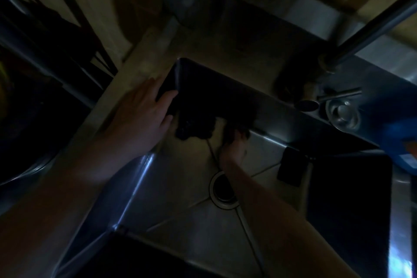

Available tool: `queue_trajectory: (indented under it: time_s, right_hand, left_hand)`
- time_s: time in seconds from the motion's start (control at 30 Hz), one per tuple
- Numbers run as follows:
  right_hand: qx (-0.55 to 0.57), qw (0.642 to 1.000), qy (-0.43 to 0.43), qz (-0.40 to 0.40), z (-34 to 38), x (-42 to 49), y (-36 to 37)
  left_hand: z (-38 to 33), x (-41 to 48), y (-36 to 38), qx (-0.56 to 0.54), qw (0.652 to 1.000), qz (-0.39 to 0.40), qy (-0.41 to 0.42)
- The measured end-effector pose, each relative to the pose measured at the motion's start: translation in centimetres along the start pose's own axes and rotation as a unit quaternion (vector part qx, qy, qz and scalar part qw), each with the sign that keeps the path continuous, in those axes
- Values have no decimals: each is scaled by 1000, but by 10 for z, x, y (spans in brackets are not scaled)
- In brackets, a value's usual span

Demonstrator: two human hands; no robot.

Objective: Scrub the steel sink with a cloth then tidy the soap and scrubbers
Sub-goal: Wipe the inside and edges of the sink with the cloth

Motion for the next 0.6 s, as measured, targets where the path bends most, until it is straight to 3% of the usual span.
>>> queue_trajectory:
  time_s: [0.13,0.2,0.3,0.43,0.6]
  right_hand:
    - [-42,990,-110,74,14,1,8]
    - [-16,992,-117,51,4,-3,-9]
    - [32,996,-71,-32,-38,-13,-46]
    - [25,991,116,-56,-93,-23,-74]
    - [-60,994,94,3,-60,-5,-48]
  left_hand:
    - [0,0,0,10,1000,-4,11]
    - [0,0,0,23,1000,-7,12]
    - [-1,1,0,39,999,-11,10]
    - [-1,2,-1,43,999,-14,10]
    - [-4,3,-1,62,998,-13,16]
Point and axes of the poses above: each hand's wrist, its own x-axis towards the middle knuckle, its own y-axis out of the palm, z = x × y, the point moved 5 cm from there along x, towards the middle knuckle, and after that the axes turned 11 degrees about -y, right-handed, at the moved point
